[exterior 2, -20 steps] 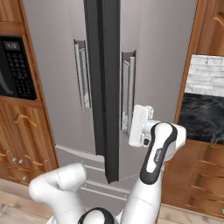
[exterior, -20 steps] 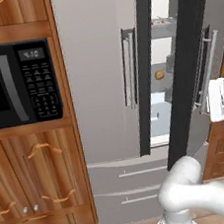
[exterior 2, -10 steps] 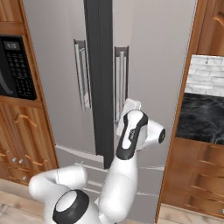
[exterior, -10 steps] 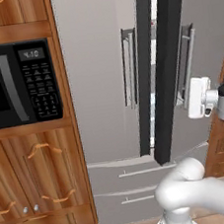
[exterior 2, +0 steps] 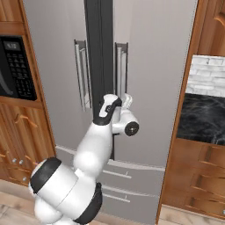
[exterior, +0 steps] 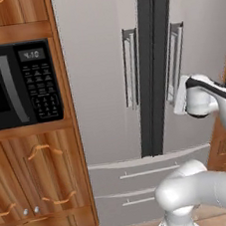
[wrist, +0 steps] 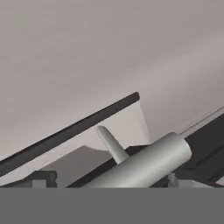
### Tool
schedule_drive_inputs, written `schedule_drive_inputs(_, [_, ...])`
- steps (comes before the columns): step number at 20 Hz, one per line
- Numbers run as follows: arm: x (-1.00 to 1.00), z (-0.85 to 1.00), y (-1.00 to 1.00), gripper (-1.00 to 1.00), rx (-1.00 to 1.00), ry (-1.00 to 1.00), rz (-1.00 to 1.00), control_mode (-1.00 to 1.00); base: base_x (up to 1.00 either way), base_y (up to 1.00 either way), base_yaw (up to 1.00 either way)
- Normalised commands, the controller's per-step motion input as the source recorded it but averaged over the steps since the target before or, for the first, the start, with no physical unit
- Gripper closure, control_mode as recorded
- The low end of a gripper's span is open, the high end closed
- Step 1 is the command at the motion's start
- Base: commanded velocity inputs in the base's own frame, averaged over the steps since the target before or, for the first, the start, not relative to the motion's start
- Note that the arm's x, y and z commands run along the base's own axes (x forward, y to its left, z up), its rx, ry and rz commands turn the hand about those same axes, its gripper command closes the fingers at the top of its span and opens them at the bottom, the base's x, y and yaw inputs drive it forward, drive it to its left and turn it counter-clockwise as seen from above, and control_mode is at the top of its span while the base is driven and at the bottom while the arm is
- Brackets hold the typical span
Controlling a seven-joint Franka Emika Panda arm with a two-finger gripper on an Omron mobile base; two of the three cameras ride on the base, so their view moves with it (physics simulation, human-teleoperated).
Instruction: Place the tupperware on the top shelf of the fridge. Make space for the tupperware among the existing items by rearranging them on the shelves if needed. Close the fridge door when finished.
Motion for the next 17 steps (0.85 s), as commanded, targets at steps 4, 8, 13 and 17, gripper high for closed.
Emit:
schedule_drive_inputs(4, [0.77, 0.53, 0.30, -1.00, -0.36, 0.16, -0.54, -1.00, 0.00, 0.00, 0.00])
schedule_drive_inputs(8, [0.92, 0.69, 0.11, -1.00, -0.33, 0.24, -0.46, -1.00, 0.00, 0.00, 0.00])
schedule_drive_inputs(13, [0.89, 0.71, 0.03, -1.00, -0.32, 0.28, -0.42, -1.00, 0.00, 0.00, 0.00])
schedule_drive_inputs(17, [0.68, 0.66, 0.00, -1.00, -0.28, 0.23, -0.35, -1.00, 0.00, 0.00, 0.00])
